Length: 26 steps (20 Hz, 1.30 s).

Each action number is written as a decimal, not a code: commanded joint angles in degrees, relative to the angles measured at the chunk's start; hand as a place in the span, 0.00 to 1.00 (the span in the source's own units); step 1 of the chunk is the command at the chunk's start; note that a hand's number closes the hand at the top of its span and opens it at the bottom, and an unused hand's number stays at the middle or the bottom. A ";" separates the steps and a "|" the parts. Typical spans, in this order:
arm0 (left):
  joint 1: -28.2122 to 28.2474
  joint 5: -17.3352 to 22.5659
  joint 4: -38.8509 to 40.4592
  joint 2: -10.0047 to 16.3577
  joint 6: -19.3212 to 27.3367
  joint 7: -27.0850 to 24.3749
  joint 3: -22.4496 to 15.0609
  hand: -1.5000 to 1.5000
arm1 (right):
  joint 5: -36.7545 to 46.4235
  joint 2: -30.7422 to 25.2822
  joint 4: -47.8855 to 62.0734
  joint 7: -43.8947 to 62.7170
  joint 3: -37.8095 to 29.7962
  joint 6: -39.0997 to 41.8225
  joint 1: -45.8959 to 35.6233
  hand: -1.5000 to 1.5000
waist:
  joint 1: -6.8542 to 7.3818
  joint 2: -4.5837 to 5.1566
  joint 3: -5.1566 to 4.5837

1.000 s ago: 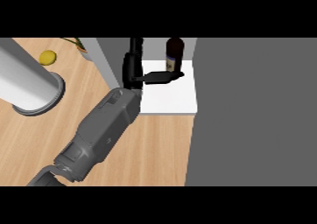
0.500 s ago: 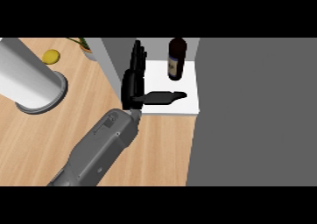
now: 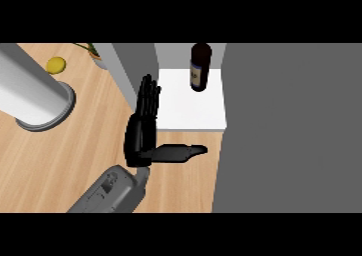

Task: Pick up the wine, place it into the cabinet and close the cabinet

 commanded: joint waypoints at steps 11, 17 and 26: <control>19.29 -4.43 -21.70 7.22 2.40 -0.24 -5.87 0.00 | -5.84 -10.58 -9.26 6.86 5.89 10.21 2.39 1.00 | -0.52 0.35 0.01; 30.01 -2.56 -30.34 16.19 -1.68 -2.59 -3.54 0.00 | -3.10 -10.67 -12.99 7.97 16.60 11.49 3.82 1.00 | 0.00 -0.10 -0.12; 37.98 -0.53 -35.86 21.61 -5.67 -5.59 0.74 0.00 | 1.18 -4.52 -6.47 11.83 24.10 7.50 -5.59 1.00 | 1.18 0.15 -0.35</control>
